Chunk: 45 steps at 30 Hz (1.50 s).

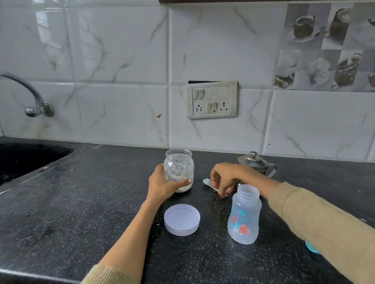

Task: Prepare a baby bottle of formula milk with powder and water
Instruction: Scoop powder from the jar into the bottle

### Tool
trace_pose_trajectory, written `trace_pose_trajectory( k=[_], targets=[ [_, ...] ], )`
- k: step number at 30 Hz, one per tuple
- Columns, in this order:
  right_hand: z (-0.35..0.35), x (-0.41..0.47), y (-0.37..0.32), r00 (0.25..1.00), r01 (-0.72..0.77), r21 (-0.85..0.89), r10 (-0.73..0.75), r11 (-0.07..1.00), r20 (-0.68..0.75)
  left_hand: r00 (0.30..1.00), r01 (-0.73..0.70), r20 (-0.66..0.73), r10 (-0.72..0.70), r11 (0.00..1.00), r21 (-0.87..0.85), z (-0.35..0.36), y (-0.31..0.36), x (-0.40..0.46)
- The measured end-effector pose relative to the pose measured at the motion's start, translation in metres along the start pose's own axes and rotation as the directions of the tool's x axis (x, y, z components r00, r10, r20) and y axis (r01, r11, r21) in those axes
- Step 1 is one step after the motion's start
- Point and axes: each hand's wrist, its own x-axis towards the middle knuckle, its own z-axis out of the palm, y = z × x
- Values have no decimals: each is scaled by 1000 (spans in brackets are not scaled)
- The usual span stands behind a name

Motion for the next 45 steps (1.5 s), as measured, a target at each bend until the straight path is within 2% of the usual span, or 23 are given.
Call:
trace_pose_trajectory(
  k=[6, 11, 16, 21, 25, 30, 34, 39, 42, 45],
  targets=[
    [-14, -1, -3, 998, 3, -46, -6, 999, -66, 998, -58, -17, 58, 998, 21, -1, 1, 0],
    [-43, -18, -15, 973, 76, 77, -57, 994, -225, 993, -110, -25, 111, 993, 31, -1, 3, -6],
    [-82, -57, -24, 884, 147, 86, -92, 985, -459, 978, -196, -79, 195, 980, -12, -4, 12, -15],
    [-96, -96, -40, 764, 317, 111, -184, 942, -619, 957, -272, -110, 268, 962, -20, -5, 16, -24],
    [-76, -96, -67, 764, 342, 19, -266, 939, -588, 938, -318, -140, 316, 948, 10, -4, 17, -29],
    [-39, -78, -95, 686, 291, -176, -334, 940, -646, 915, -369, -161, 369, 929, 33, -5, 18, -31],
    [-23, -59, -103, 681, 280, -191, -334, 941, -652, 915, -371, -164, 369, 928, 17, -4, 19, -30],
    [-21, -53, -103, 632, 296, -187, -339, 937, -697, 910, -378, -175, 376, 925, 21, -5, 19, -29],
    [-24, -56, -100, 689, 334, -139, -342, 932, -638, 909, -382, -165, 382, 924, 34, -5, 20, -30],
    [-27, -55, -97, 778, 354, -11, -301, 935, -552, 912, -380, -151, 382, 924, 40, -4, 19, -30]
  ],
)
